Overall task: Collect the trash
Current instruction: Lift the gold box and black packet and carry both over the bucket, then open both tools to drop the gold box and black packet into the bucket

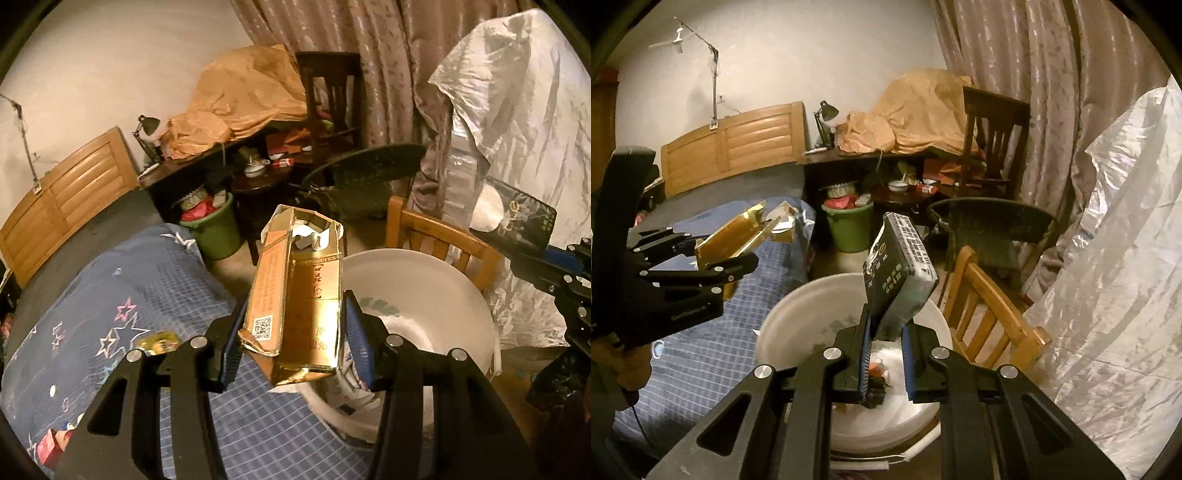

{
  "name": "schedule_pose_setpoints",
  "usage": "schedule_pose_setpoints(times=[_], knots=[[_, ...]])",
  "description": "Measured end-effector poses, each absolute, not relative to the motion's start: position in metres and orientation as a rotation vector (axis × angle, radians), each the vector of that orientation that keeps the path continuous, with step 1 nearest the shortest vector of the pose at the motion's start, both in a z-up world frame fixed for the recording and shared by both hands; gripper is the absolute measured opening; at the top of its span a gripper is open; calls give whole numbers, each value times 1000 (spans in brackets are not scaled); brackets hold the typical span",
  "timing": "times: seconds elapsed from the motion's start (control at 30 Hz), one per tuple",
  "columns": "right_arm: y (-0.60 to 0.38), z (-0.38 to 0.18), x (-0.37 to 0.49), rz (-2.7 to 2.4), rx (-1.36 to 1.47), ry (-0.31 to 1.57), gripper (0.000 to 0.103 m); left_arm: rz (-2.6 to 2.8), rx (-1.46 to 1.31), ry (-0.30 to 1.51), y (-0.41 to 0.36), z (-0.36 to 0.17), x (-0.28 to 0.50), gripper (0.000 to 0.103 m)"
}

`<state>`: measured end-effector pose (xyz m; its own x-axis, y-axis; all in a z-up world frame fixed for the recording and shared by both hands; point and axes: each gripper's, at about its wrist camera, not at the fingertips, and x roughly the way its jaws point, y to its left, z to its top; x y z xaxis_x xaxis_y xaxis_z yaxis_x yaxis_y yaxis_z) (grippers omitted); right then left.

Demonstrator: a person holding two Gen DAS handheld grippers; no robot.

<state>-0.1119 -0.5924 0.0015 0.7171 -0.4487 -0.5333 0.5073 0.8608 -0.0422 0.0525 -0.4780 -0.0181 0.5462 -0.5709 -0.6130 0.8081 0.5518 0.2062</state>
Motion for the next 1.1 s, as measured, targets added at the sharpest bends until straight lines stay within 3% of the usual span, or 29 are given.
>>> schedule_pose_setpoints(times=[0.83, 0.9, 0.93, 0.97, 1.0, 1.1], knots=[[-615, -23, -82, -530, 107, 622, 16, -923, 515, 633, -510, -50, 71, 48], [-616, -25, -77, -518, 99, 629, 20, -947, 514, 641, -512, -52, 71, 51], [-617, -26, -74, -524, 91, 635, 30, -948, 521, 654, -513, -55, 73, 56], [-618, -26, -73, -530, 87, 633, 35, -938, 518, 669, -514, -57, 77, 70], [-620, -27, -72, -532, 87, 629, 39, -937, 491, 686, -513, -57, 82, 75], [-625, -28, -73, -540, 105, 620, 39, -933, 439, 718, -508, -56, 91, 76]])
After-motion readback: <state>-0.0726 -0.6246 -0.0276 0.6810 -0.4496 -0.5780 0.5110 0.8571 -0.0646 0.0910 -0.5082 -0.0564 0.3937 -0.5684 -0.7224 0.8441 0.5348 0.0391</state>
